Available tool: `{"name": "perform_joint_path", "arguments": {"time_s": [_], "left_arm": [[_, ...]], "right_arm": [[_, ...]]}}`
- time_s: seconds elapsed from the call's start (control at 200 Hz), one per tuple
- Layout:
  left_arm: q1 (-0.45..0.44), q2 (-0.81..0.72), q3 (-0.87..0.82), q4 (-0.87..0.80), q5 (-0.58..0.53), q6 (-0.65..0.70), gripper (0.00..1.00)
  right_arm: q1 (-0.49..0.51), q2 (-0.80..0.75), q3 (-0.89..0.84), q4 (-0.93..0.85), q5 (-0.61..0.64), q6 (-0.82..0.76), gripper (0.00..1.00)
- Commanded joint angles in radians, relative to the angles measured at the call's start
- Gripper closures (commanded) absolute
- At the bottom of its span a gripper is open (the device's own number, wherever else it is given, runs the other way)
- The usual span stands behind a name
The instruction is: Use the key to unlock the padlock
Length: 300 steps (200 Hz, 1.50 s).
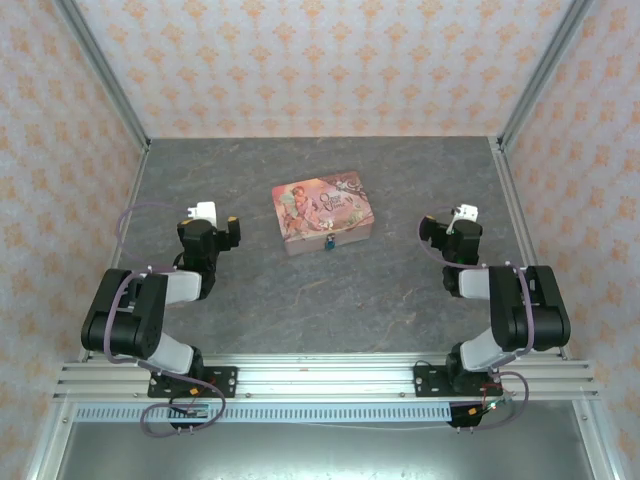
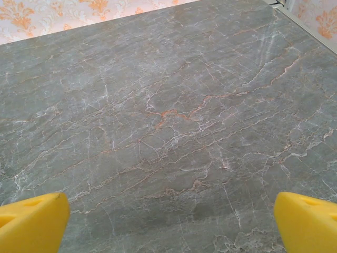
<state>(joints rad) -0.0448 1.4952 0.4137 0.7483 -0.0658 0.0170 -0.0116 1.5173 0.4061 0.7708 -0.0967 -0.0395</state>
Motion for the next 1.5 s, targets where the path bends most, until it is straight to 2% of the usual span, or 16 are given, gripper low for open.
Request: {"name": "perform_joint_path", "arguments": {"time_s": [0.0,0.966,1.061,1.126,1.236,1.316,1.381,1.426,1.496], "left_arm": [[0.004,0.002,0.016,-0.01,-0.005,-0.002,0.0],[0.005,0.0,0.014,-0.007,-0.002,-0.002,0.0],[0.005,-0.034,0.038,-0.072,-0.009,-0.007,0.0],[0.003,-0.091,0.051,-0.133,-0.018,-0.008,0.0],[0.0,-0.234,0.086,-0.306,-0.029,-0.042,0.0],[0.0,-0.343,0.118,-0.424,0.016,-0.153,0.0],[0.0,-0.393,0.193,-0.609,0.045,-0.272,0.0],[0.0,-0.407,0.237,-0.697,0.106,-0.325,0.01],[-0.004,-0.424,0.256,-0.744,0.209,-0.423,0.03]], "right_arm": [[0.005,0.004,0.017,-0.003,0.018,-0.01,0.01],[0.004,0.0,0.013,0.002,0.022,-0.007,0.01],[0.003,-0.02,0.018,-0.022,0.064,0.011,0.01],[0.003,-0.069,0.038,-0.102,0.066,0.012,0.01],[0.004,-0.175,0.128,-0.375,0.069,0.033,0.01],[0.004,-0.241,0.16,-0.514,0.051,0.069,0.01],[0.008,-0.3,0.181,-0.624,0.008,0.103,0.01],[0.015,-0.328,0.202,-0.707,-0.019,0.131,0.01],[0.036,-0.393,0.232,-0.844,-0.066,0.191,0.01]]}}
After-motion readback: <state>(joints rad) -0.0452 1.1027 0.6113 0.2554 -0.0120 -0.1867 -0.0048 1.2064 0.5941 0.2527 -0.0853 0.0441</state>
